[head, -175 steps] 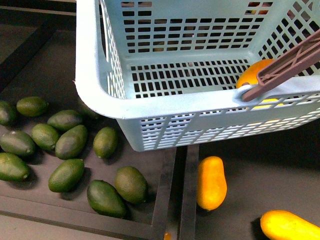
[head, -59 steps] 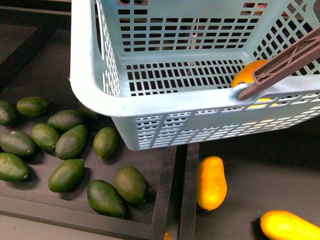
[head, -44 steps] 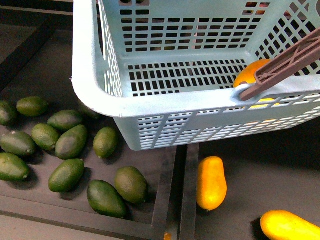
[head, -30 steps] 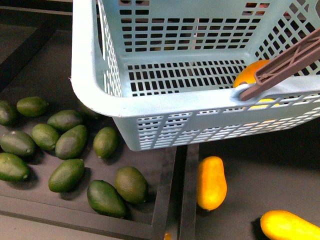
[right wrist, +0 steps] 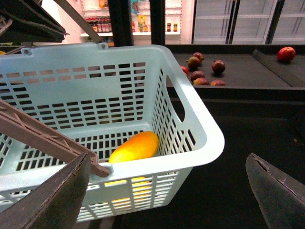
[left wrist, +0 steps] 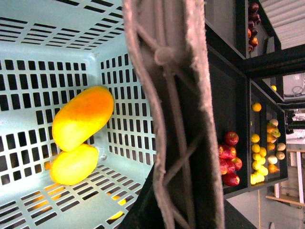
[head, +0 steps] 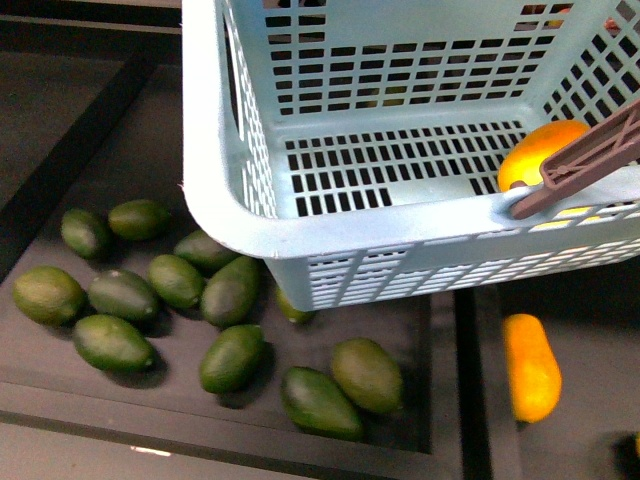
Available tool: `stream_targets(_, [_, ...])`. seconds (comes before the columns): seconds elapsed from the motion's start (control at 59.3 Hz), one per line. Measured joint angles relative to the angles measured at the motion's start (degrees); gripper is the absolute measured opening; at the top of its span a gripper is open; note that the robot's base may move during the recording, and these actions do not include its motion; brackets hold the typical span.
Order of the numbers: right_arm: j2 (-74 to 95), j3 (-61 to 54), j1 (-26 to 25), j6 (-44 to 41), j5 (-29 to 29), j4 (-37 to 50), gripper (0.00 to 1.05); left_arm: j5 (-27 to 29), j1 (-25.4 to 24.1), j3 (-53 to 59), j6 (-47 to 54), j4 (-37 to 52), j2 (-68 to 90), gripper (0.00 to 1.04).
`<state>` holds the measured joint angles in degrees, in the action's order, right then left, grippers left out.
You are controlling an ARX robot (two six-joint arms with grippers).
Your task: Pick lemon and mango into basket
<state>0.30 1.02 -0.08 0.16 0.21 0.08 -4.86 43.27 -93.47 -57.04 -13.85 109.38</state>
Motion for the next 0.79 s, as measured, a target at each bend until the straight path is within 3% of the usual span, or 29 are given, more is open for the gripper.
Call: stream_targets(0.793, [-0.11, 0.0, 0.07, 0.02, -0.17, -0.2, 0.96, 0.55, -0.63, 0.0, 0.26, 0.0, 0.02, 0.05])
